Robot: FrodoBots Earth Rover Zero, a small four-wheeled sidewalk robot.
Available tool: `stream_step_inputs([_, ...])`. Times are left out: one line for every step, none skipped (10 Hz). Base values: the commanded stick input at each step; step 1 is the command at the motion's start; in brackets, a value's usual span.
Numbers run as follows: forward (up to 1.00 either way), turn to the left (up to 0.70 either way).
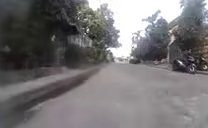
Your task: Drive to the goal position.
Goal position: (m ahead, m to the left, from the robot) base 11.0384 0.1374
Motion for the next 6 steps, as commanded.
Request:
stream_step_inputs([1.0, -0.39])
stream_step_inputs([1.0, -0.34])
stream_step_inputs([1.0, -0.03])
stream_step_inputs([1.0, 0.01])
stream_step_inputs([1.0, 0.01])
stream_step_inputs([1.0, 0.01])
